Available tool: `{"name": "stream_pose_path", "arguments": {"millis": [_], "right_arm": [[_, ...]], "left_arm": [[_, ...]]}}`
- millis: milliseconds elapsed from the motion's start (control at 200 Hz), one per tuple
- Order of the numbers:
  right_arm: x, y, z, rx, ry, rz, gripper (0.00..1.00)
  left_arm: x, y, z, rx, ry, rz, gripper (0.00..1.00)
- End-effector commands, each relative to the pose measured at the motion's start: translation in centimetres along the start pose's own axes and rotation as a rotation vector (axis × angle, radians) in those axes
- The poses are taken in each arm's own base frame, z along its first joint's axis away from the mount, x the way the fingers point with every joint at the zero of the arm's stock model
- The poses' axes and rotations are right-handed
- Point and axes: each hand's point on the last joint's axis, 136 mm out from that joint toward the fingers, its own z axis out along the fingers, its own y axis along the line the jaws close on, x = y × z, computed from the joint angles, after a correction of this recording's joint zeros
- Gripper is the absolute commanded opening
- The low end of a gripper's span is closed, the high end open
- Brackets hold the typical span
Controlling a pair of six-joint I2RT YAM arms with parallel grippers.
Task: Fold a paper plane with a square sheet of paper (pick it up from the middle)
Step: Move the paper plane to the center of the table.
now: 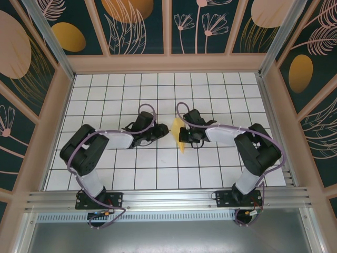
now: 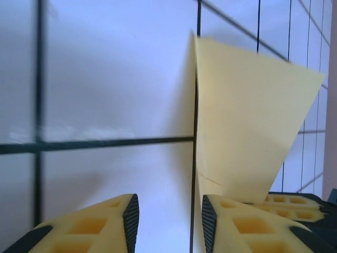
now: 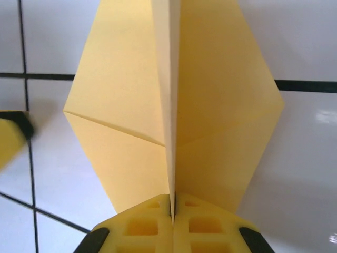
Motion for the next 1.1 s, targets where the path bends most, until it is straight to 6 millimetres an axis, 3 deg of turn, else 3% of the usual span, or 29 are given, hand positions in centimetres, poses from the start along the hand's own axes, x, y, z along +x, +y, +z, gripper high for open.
{"name": "stream_pose_path", "arguments": {"millis": [0,245,600,876,1096], "right_arm": [[-0.7,-1.0,-1.0,0.101,-0.032,0.001,0.02],[-1.3,-1.7,-0.4,0.172,-0.043,0.005,0.03],[-1.5,-1.5,1.1,0.182,-0.026,0.015,0.14],[-1.6,-1.6,1.7,0.189,-0.018,0.02,0.1],[-5.0,-0.4,0.9,0.217,-0.097,-0.017,0.06]], "left_arm": [[-2.1,1.4,-2.1,-0.122,-0.096,0.024,0.45],[-2.8,4.6,-3.2,-0.292,-0.162,0.015,0.61],[-3.3,5.4,-3.9,-0.328,-0.206,0.017,0.82],[-4.0,5.5,-5.1,-0.351,-0.254,0.039,0.98],[-4.4,5.6,-5.9,-0.376,-0.278,0.059,0.99]]}}
